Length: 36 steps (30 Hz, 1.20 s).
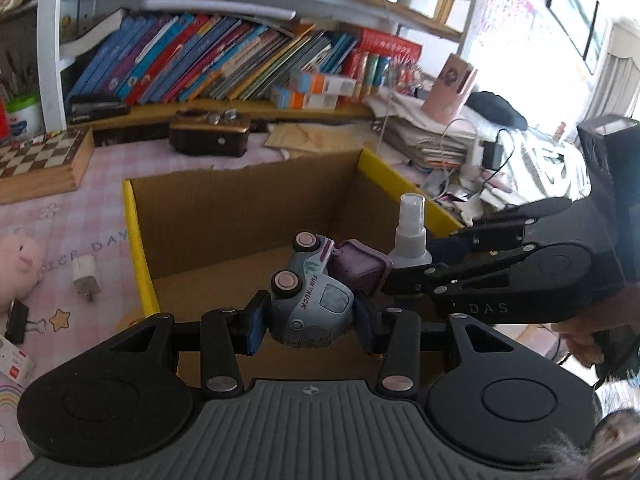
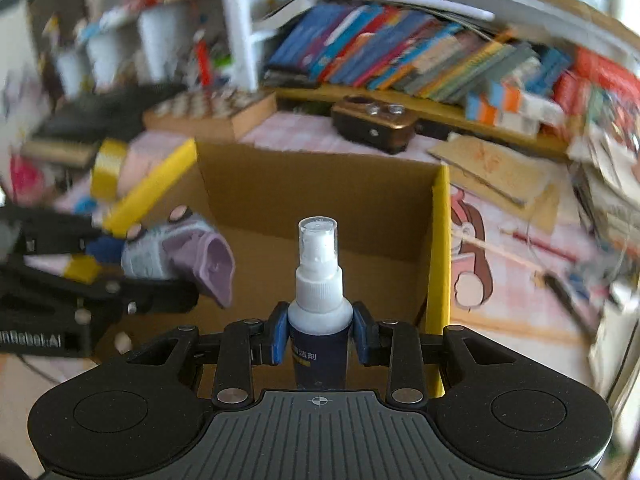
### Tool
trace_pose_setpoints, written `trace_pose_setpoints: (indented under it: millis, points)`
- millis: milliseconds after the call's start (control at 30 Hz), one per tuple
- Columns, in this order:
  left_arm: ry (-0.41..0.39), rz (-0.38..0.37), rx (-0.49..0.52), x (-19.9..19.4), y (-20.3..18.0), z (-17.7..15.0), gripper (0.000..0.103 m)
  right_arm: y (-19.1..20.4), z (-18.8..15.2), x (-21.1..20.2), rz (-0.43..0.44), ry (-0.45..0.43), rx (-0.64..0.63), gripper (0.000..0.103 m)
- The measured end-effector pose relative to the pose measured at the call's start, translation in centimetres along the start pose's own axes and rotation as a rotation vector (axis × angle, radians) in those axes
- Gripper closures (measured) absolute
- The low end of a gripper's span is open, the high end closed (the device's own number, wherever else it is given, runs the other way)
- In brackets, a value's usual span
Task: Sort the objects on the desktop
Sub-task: 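Open the left tool to drop the car in the box while the right tool releases the bottle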
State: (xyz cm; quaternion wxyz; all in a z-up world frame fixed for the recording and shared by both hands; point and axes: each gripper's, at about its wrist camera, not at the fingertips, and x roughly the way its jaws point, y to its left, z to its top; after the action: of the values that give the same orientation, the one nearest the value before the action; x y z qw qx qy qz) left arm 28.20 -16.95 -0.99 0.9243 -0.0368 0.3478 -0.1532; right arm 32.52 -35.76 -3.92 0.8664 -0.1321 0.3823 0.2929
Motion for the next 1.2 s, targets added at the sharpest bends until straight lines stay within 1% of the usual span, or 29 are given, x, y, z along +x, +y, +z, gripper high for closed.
trace_pose_setpoints:
  millis: [167,300,367,433,467,500,533,567,600,667,733,767,833,900,967,1000,1033,1067,1100,1167,1200]
  points:
    - [0.037,0.025,0.029,1.3,-0.4,0.5,0.062,0.3,1.5,1.9,0.019,0.051,-0.162,0.070]
    - [0.094,0.033,0.078,2.5,-0.8,0.4,0.062,1.3,1.6,3.8,0.024,0.115,-0.304,0.070]
    - [0.113,0.028,0.091,2.9,-1.0,0.2,0.061,1.5,1.5,4.4,0.050,0.149,-0.335,0.070]
    - [0.117,0.027,0.088,3.0,-1.1,0.1,0.061,1.6,1.6,4.4,0.070,0.156,-0.359,0.070]
    - [0.116,0.027,0.084,3.0,-1.1,0.1,0.059,1.5,1.6,4.5,0.070,0.160,-0.361,0.070]
    - [0.112,0.026,0.078,3.0,-1.1,0.1,0.057,1.5,1.6,4.6,0.075,0.168,-0.356,0.070]
    - [0.106,0.022,0.071,3.0,-1.1,0.2,0.052,1.5,1.6,4.7,0.077,0.172,-0.350,0.069]
    - [0.098,0.019,0.067,2.9,-1.2,0.3,0.044,1.4,1.6,4.6,0.077,0.173,-0.341,0.070]
    - [0.091,0.018,0.070,2.8,-1.4,0.3,0.040,1.3,1.6,4.5,0.076,0.172,-0.330,0.070]
    - [0.075,0.038,0.083,2.5,-1.8,0.4,0.036,1.0,1.6,4.5,0.079,0.166,-0.308,0.069]
    - [0.058,0.049,0.082,2.1,-1.9,0.5,0.034,0.9,1.6,4.2,0.069,0.146,-0.283,0.068]
    - [0.046,0.059,0.076,1.9,-1.9,0.6,0.027,0.7,1.7,4.0,0.066,0.133,-0.267,0.068]
    - [0.014,0.084,0.060,1.1,-1.7,0.8,0.019,0.5,1.8,3.0,0.058,0.097,-0.211,0.067]
    - [-0.027,0.078,0.017,-0.1,-1.3,1.0,0.018,0.3,1.8,1.9,0.039,0.051,-0.136,0.063]
    - [-0.065,0.091,-0.025,-1.3,-0.9,1.2,0.017,0.0,1.8,0.5,0.024,-0.005,-0.035,0.062]
    - [-0.083,0.101,-0.039,-1.9,-0.7,1.2,0.017,-0.2,1.7,-0.1,0.011,-0.033,0.018,0.060]
    - [-0.102,0.114,-0.054,-2.5,-0.6,1.2,0.016,-0.3,1.6,-0.9,-0.009,-0.067,0.075,0.049]
    - [-0.120,0.124,-0.070,-3.1,-0.4,1.1,0.016,-0.2,1.3,-1.6,-0.031,-0.098,0.118,0.035]
    - [-0.135,0.131,-0.088,-3.6,-0.2,1.0,0.016,0.1,1.0,-2.3,-0.059,-0.130,0.151,0.030]
    - [-0.161,0.147,-0.121,-4.7,0.1,0.7,0.015,1.0,0.4,-3.6,-0.125,-0.182,0.189,0.015]
    - [-0.170,0.153,-0.132,-5.2,0.3,0.5,0.015,1.5,0.3,-4.1,-0.161,-0.196,0.202,0.013]
